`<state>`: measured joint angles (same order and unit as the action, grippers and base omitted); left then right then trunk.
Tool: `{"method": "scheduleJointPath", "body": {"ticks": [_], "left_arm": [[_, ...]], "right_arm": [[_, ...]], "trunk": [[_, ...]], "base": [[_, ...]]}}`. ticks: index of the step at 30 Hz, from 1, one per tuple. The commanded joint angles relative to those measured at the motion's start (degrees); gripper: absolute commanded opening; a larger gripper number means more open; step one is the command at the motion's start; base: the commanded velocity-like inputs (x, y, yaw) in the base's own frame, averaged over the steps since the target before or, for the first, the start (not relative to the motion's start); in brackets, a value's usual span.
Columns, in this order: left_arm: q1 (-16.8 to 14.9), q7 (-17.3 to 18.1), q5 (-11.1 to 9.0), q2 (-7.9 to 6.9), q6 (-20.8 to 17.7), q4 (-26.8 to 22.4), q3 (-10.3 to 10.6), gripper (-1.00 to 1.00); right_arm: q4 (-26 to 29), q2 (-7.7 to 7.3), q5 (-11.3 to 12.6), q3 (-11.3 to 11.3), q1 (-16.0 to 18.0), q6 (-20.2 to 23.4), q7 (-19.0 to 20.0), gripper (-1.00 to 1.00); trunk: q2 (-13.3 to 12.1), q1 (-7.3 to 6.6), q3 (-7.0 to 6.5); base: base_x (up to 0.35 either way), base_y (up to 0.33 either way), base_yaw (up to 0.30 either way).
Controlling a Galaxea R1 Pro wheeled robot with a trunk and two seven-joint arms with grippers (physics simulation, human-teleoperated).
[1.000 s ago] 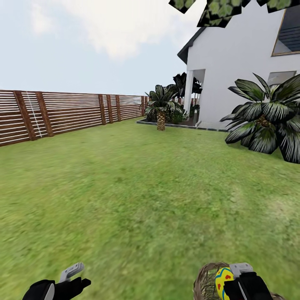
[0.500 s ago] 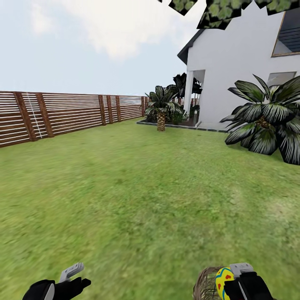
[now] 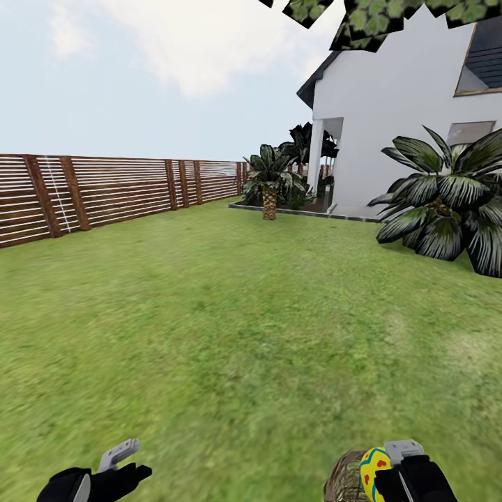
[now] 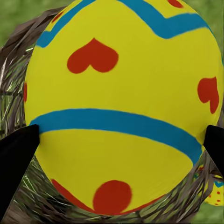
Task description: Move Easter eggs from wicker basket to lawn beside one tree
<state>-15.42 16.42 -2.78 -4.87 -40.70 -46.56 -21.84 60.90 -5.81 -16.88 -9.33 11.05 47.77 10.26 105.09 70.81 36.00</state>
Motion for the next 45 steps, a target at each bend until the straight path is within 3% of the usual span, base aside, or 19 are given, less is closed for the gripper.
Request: {"method": "scheduleJointPath", "body": {"ticks": [1,14,30,45], "left_arm": [[0.0,0.1,-0.3,0.01,-0.4,-0.1,-0.1,1.0],[0.0,0.2,-0.4,-0.12,-0.4,0.0,-0.1,1.0],[0.0,0.3,-0.6,-0.58,-0.6,-0.1,-0.2,1.0],[0.0,0.3,-0.3,-0.49,-0.6,0.1,0.0,1.0]], "right_arm": [[0.1,0.01,-0.6,-0.1,0.0,0.2,0.6,-1.0],[0.4,-0.16,-0.5,-0.3,0.0,0.2,0.6,-1.0],[0.1,-0.08,-0.6,-0.2,0.0,0.2,0.6,-1.0],[0.3,-0.15,-0.5,-0.3,0.1,0.2,0.6,-1.0]], "trunk": [[0.0,-0.01,0.06],[0.0,-0.01,0.06],[0.0,-0.01,0.09],[0.0,-0.01,0.09]], "base": [[-0.08,0.222,0.0],[-0.005,0.305,-0.173],[0.309,0.119,-0.07],[0.126,0.307,-0.287]]}}
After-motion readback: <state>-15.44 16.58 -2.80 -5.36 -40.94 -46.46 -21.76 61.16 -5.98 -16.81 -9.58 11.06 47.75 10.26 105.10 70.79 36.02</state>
